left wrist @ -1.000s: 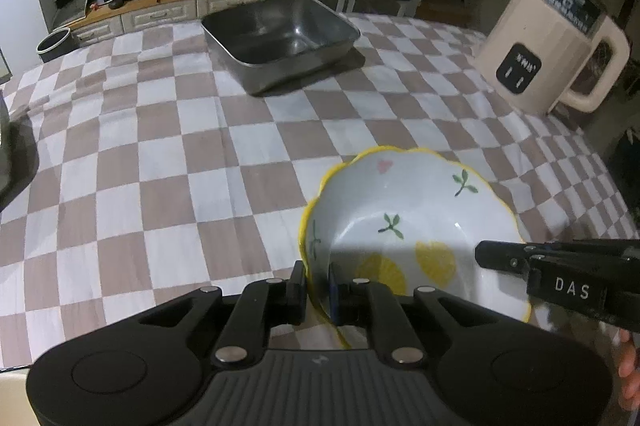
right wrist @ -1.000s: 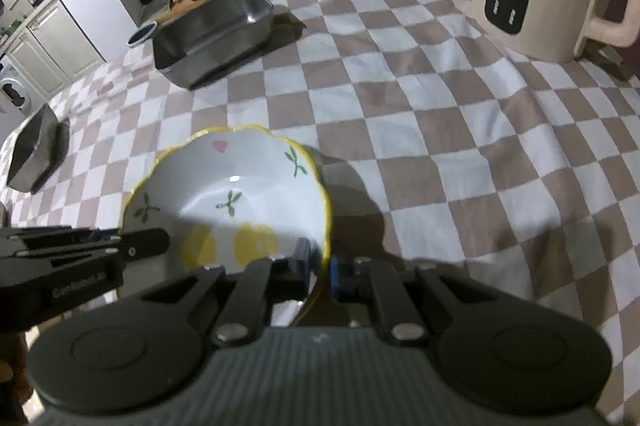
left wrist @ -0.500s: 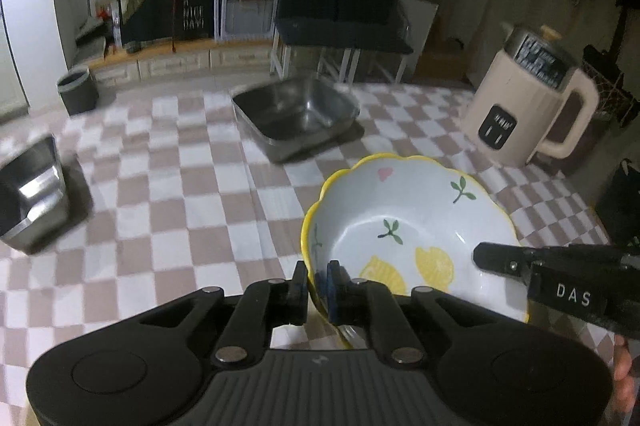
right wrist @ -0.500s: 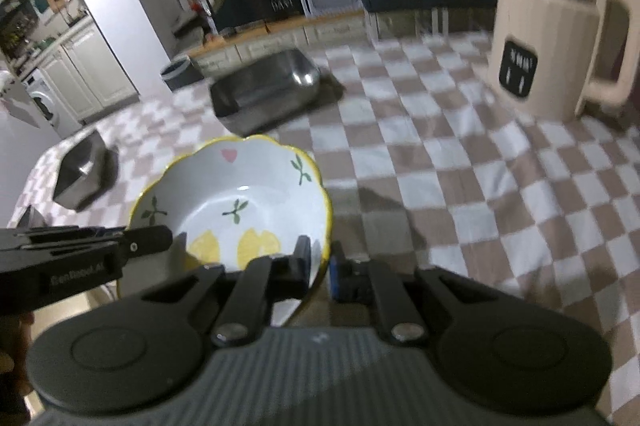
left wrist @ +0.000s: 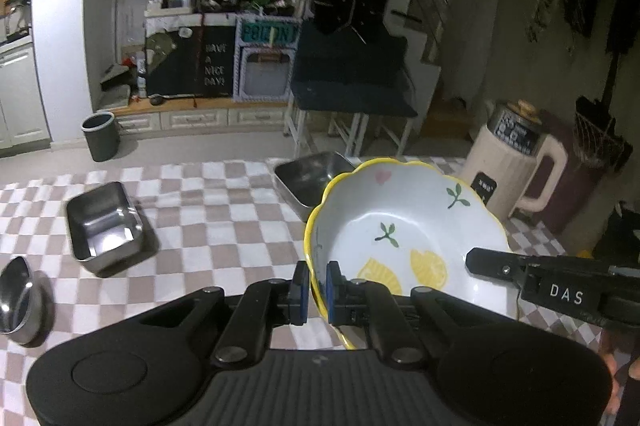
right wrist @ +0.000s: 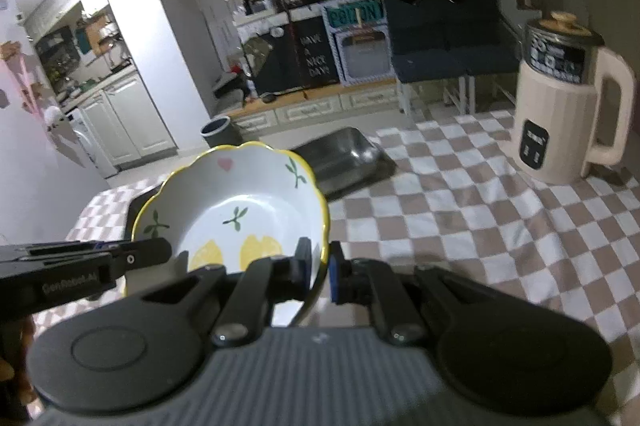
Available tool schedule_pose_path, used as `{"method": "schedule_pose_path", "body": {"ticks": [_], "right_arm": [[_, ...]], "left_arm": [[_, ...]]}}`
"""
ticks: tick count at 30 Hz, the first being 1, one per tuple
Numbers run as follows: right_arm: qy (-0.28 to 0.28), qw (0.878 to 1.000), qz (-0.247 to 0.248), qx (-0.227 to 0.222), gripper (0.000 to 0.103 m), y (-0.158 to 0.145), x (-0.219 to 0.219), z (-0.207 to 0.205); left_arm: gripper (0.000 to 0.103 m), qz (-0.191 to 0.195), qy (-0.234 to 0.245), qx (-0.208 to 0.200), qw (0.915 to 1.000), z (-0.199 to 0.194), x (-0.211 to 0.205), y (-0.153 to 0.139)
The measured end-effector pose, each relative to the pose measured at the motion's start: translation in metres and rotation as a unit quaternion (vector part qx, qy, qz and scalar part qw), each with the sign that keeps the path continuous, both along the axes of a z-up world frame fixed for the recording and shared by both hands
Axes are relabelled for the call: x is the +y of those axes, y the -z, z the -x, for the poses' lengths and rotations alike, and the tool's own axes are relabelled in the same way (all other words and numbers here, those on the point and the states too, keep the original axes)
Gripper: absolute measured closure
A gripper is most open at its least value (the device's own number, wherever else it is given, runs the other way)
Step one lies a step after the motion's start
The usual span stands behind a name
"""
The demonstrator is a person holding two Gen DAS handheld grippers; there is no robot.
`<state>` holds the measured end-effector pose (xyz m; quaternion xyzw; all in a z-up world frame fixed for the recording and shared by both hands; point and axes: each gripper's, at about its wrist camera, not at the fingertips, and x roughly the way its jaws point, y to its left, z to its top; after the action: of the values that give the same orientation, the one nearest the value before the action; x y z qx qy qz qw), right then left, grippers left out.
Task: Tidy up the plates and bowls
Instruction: 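Lift the yellow-rimmed bowl off the table with both tools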
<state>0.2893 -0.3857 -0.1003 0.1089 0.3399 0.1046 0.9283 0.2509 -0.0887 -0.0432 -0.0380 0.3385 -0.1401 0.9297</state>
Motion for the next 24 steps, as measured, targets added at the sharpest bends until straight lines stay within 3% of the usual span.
{"method": "schedule_pose_path", "body": {"ticks": [11, 24], "right_arm": [[-0.062, 0.998, -0.003, -0.025, 0.092, -0.011, 0.056, 0.014], [-0.123, 0.992, -0.016, 0.01, 0.092, 0.002, 0.117, 0.032]], "left_arm": [[0.094, -0.004, -0.044, -0.019, 0.9988, 0.046, 0.066, -0.016], [0.094, -0.001, -0.098, -0.014, 0.9951, 0.088, 0.13, -0.005]]}}
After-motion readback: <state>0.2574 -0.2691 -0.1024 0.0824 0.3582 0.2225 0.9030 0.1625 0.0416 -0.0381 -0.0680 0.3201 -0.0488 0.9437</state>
